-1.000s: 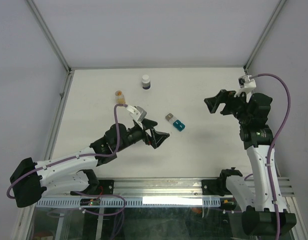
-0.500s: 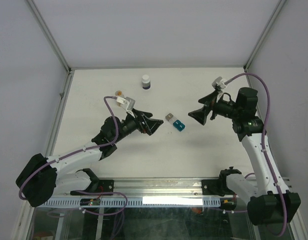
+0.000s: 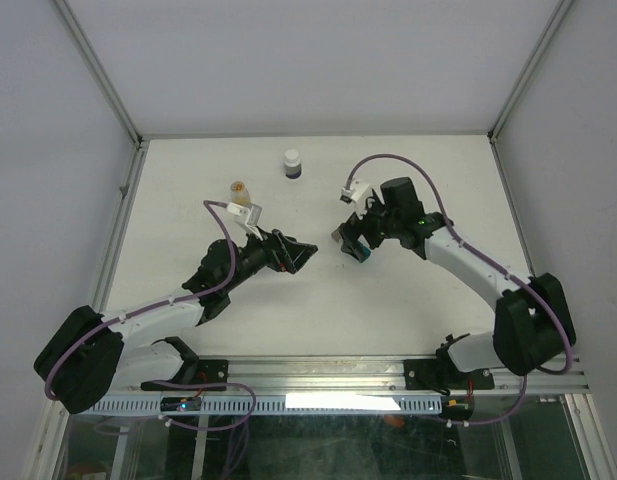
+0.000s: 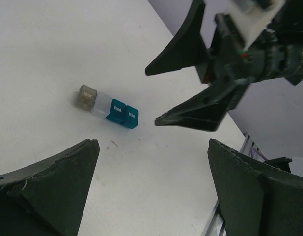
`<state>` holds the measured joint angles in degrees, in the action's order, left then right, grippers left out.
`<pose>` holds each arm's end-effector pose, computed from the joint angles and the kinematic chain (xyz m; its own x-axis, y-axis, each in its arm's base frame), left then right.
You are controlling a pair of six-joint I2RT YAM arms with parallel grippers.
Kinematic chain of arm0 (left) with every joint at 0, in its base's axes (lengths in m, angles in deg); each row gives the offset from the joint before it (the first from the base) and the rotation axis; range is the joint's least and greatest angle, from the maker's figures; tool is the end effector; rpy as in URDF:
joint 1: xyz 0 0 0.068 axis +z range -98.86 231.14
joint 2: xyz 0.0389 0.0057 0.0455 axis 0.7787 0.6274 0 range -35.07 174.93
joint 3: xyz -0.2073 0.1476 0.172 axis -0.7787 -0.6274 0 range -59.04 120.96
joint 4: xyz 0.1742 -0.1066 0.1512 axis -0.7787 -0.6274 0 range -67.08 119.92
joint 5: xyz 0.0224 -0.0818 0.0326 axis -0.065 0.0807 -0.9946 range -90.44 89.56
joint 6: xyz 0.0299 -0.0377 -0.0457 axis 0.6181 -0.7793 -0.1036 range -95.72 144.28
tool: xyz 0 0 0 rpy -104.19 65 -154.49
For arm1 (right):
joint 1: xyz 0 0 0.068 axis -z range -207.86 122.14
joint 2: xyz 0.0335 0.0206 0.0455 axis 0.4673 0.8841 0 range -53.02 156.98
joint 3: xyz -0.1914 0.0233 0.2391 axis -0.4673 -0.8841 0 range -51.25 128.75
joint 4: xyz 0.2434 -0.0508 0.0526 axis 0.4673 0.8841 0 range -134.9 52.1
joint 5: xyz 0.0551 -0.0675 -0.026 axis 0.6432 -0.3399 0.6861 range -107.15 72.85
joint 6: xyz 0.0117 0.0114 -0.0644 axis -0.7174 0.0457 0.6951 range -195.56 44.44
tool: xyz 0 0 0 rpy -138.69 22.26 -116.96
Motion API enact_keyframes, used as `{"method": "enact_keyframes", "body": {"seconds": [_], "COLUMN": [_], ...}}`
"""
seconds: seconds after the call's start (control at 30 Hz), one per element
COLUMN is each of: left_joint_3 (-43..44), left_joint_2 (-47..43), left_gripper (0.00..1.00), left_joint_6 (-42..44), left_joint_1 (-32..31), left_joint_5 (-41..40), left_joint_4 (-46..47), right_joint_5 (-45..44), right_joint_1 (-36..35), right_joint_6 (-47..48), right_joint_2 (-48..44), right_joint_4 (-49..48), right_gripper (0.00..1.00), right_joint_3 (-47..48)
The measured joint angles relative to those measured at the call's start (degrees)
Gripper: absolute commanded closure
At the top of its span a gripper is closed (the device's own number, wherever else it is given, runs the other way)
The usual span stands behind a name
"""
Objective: Sort the pills into containers
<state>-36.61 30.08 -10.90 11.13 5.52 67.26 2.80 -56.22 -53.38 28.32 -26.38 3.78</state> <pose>0.1763 -0.1552 0.2565 -0.4727 -0.3514 -0.8081 0.5460 0.6030 -0.5816 0.2569 0.1590 0.2710 -0.3256 -0.5790 -0.7475 -0.8449 0.5331 -0.0449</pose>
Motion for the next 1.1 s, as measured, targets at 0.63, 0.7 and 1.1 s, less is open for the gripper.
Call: {"method": "enact_keyframes", "body": {"seconds": [0.63,0.7,1.1], "left_joint_3": [-4.66,-4.72,-5.25], "left_joint_2": [-5.22,-5.22,-5.22], "left_gripper": [0.03,0.03,0.03], "left_joint_6": [1.95,1.97,1.99], "left_joint_1": [0.0,0.0,0.0], "left_joint_5": [-6.99,-7.04,-6.99], "left_joint_4": [-1.75,-1.77,-1.66], "right_joint_5": [-9.44,-9.44,-8.9], "right_joint_1": [-1.16,-1.16,-1.16], "right_joint_6": [-1.27,-1.27,-1.2], "right_joint_2": [16.33,17.03,18.95], "right_joint_4": [6.56,6.82,7.32], "right_gripper": [0.32,0.33,0.42], "right_joint_3": [8.02,8.02,8.11]}}
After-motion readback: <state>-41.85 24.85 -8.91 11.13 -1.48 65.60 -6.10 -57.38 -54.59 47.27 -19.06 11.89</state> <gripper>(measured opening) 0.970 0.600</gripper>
